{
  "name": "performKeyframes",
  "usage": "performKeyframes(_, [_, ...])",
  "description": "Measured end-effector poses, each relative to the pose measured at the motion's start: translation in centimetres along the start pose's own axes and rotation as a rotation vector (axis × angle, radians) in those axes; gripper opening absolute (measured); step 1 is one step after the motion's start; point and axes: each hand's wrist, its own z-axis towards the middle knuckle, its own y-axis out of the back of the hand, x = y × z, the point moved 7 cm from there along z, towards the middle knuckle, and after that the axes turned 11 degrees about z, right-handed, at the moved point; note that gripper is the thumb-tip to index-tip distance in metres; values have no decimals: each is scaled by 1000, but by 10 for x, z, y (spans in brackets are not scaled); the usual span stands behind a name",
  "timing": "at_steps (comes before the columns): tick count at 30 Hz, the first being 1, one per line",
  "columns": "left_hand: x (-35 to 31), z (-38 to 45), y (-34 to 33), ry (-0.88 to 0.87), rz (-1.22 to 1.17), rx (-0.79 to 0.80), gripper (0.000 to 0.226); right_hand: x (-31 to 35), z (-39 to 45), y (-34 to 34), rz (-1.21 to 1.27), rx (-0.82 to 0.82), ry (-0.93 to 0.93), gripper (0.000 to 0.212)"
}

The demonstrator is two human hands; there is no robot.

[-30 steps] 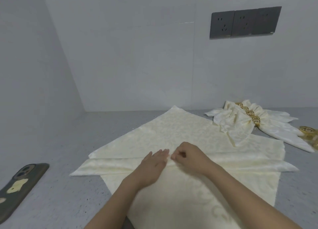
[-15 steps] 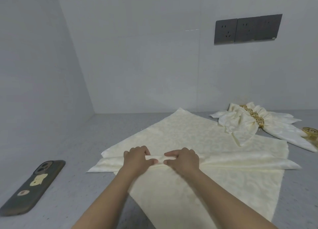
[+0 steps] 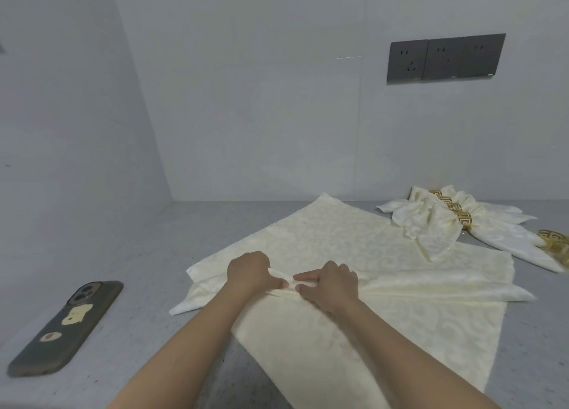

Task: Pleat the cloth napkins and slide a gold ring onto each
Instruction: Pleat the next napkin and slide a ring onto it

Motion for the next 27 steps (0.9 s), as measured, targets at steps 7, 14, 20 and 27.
performKeyframes(7, [-17, 3, -4, 9, -432, 188, 25, -2, 2, -2, -30, 123, -6, 28])
performKeyframes(14, [-41, -11, 0, 54, -593, 524, 29, -14, -7, 18, 476, 215, -69, 24])
performKeyframes(20, [-58, -15, 2, -5, -648, 632, 27, -12, -12, 24, 291, 163, -13, 51])
performKeyframes(27, [-58, -25, 8, -221, -374, 486, 21, -7, -13, 24, 124, 196, 7, 41])
